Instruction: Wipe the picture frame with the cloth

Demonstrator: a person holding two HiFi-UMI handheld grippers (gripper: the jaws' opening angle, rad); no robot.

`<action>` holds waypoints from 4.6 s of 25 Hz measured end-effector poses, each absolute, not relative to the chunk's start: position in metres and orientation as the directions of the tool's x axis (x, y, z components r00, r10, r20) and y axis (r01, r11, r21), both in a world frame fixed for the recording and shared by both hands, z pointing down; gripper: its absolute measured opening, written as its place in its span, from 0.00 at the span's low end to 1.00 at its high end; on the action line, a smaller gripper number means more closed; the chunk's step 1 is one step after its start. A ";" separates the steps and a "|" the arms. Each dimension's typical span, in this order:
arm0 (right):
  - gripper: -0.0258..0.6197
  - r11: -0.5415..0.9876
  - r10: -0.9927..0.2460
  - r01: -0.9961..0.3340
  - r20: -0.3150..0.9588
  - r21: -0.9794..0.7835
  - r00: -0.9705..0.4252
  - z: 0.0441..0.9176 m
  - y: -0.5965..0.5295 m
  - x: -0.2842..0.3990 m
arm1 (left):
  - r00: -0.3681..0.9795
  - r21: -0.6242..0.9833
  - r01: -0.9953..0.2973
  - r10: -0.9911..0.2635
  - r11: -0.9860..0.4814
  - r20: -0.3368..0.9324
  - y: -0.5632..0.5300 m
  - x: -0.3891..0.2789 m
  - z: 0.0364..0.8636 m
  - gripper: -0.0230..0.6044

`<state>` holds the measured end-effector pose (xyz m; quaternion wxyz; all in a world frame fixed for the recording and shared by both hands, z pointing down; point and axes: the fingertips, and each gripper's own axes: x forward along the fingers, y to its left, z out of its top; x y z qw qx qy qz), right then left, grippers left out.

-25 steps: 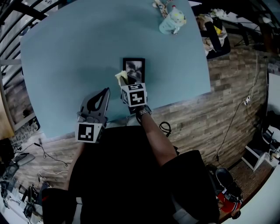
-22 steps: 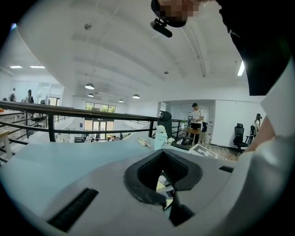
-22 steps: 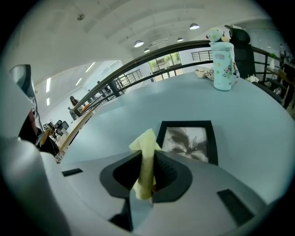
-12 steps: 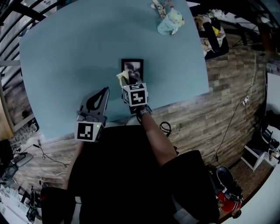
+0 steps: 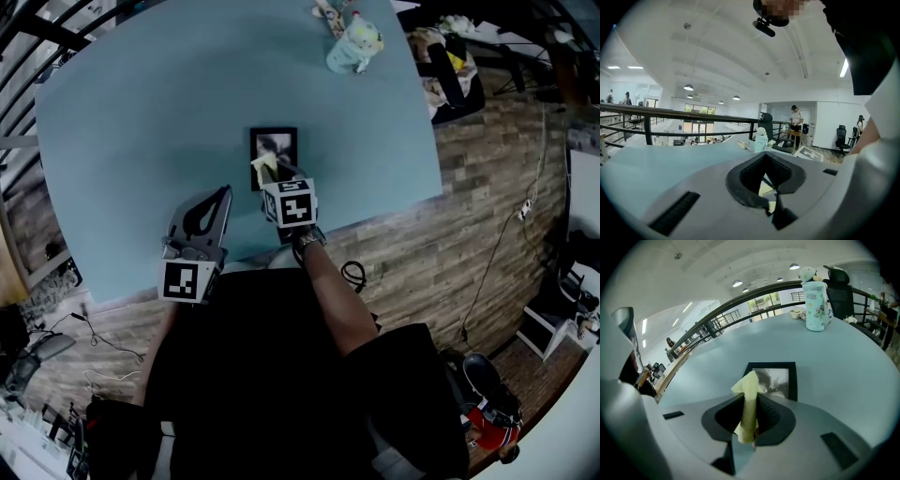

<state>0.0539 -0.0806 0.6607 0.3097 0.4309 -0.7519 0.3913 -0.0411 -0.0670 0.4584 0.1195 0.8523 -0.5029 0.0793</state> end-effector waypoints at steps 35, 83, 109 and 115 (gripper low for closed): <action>0.13 0.197 -0.464 -0.934 0.811 -0.299 -0.358 0.657 -0.080 0.130 | 0.527 0.118 -0.849 -0.816 -0.515 0.237 -0.062 0.002 0.453 0.03; 0.13 0.375 -0.383 -0.855 0.780 -0.358 -0.495 0.658 -0.044 0.028 | 0.413 0.095 -0.911 -0.871 -0.402 0.265 -0.017 -0.055 0.462 0.03; 0.13 0.260 -0.432 -0.902 0.793 -0.346 -0.429 0.660 -0.041 0.083 | 0.515 0.096 -0.855 -0.818 -0.509 0.257 -0.033 -0.013 0.466 0.03; 0.13 0.228 -0.446 -0.911 0.795 -0.343 -0.411 0.660 -0.041 0.100 | 0.535 0.098 -0.842 -0.800 -0.530 0.272 -0.036 0.000 0.469 0.03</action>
